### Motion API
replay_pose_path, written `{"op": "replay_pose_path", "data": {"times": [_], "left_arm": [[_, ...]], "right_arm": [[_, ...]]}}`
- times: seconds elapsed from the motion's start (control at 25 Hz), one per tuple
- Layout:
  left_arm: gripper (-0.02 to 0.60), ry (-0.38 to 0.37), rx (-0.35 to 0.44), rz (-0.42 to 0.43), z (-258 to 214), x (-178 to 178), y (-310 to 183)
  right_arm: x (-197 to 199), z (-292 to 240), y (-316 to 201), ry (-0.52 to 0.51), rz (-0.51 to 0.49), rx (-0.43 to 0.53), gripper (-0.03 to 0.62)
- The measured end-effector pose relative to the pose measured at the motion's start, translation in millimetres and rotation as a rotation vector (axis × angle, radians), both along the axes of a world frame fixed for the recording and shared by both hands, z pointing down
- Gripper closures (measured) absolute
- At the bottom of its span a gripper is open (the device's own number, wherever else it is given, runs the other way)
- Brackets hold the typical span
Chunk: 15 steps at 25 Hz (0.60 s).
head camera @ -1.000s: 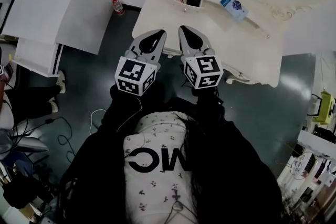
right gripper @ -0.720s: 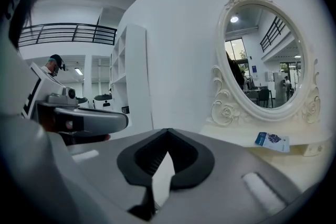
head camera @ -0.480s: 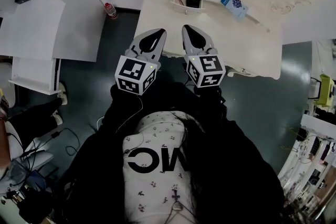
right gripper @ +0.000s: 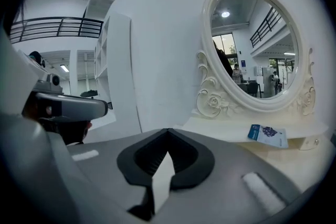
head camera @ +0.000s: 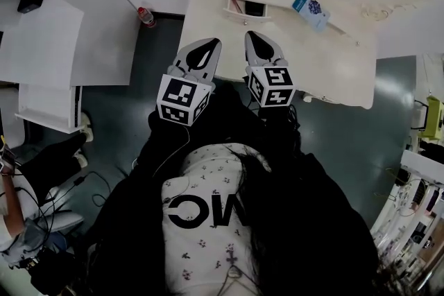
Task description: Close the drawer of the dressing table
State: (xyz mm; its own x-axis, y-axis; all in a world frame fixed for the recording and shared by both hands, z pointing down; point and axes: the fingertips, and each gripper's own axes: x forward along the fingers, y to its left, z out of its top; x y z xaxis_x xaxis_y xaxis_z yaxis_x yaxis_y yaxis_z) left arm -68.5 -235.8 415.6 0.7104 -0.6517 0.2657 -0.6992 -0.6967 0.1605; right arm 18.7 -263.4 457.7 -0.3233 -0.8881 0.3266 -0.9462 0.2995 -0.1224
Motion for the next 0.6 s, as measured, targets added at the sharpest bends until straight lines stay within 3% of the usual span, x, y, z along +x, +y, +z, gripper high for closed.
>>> {"op": "replay_pose_path", "data": {"times": [0.6], "left_arm": [[0.581, -0.038, -0.023, -0.026, 10.9, 13.7, -49.6]], "right_arm": [[36.8, 101.1, -54.0, -0.015, 0.026, -0.232, 0.585]]}}
